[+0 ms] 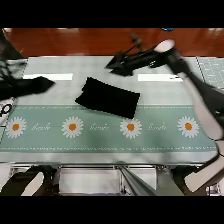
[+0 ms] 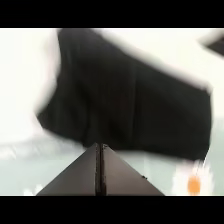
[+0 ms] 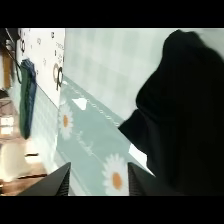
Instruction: Fold the shirts.
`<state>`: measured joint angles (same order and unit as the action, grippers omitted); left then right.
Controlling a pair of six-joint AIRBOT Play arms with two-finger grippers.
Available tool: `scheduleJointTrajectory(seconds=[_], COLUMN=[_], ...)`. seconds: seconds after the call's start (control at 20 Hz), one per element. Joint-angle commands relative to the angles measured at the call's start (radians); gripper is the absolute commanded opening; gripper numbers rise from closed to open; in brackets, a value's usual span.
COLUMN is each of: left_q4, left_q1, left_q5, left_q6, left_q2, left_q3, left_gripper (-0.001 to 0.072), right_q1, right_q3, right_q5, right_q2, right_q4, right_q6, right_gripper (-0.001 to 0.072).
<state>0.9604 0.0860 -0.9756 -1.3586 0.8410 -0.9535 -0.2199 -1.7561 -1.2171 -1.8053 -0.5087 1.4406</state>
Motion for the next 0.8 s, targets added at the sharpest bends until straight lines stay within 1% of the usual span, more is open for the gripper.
scheduleJointTrajectory(seconds=[0.0,0.05,0.1,0.15,0.2,0.25,0.3,0.35,0.4,0.5,0.55,0.75], left_q4=[0.0,0.0,-0.004,-0.01,-0.018,-0.019,-0.019,-0.019,-0.029,-0.065,-0.081,-0.111], left_q1=[0.101,0.105,0.103,0.093,0.08,0.063,0.044,0.022,-0.002,-0.039,-0.056,-0.08], left_q5=[-0.056,-0.07,-0.089,-0.105,-0.111,-0.11,-0.11,-0.109,-0.106,-0.086,-0.064,0.008], left_q6=[-0.007,-0.007,-0.008,-0.008,-0.018,-0.041,-0.055,-0.072,-0.079,-0.079,-0.079,-0.079], left_q2=[-0.084,-0.117,-0.151,-0.181,-0.207,-0.23,-0.243,-0.248,-0.247,-0.24,-0.239,-0.219], left_q3=[-0.11,-0.095,-0.066,-0.023,0.029,0.09,0.148,0.209,0.266,0.356,0.396,0.452], left_gripper=[0.0021,0.0021,0.0021,0.0021,0.0021,0.0021,0.0021,0.0021,0.0021,0.0021,0.0021,0.0021], right_q1=[0.158,0.177,0.19,0.202,0.214,0.229,0.244,0.256,0.265,0.257,0.242,0.205], right_q3=[0.053,0.12,0.225,0.358,0.49,0.621,0.747,0.841,0.916,0.996,1.006,0.998], right_q5=[-0.18,-0.167,-0.126,-0.057,0.024,0.117,0.215,0.289,0.335,0.346,0.341,0.347], right_q2=[0.237,0.328,0.425,0.517,0.593,0.655,0.7,0.715,0.705,0.636,0.582,0.387], right_q4=[-0.402,-0.575,-0.742,-0.86,-0.906,-0.902,-0.855,-0.776,-0.663,-0.408,-0.31,0.047], right_q6=[0.037,0.069,0.123,0.19,0.226,0.251,0.272,0.269,0.239,0.073,0.006,-0.193], right_gripper=[0.0414,0.0414,0.0414,0.0414,0.0414,0.0414,0.0415,0.0416,0.0417,0.0416,0.0416,0.0416])
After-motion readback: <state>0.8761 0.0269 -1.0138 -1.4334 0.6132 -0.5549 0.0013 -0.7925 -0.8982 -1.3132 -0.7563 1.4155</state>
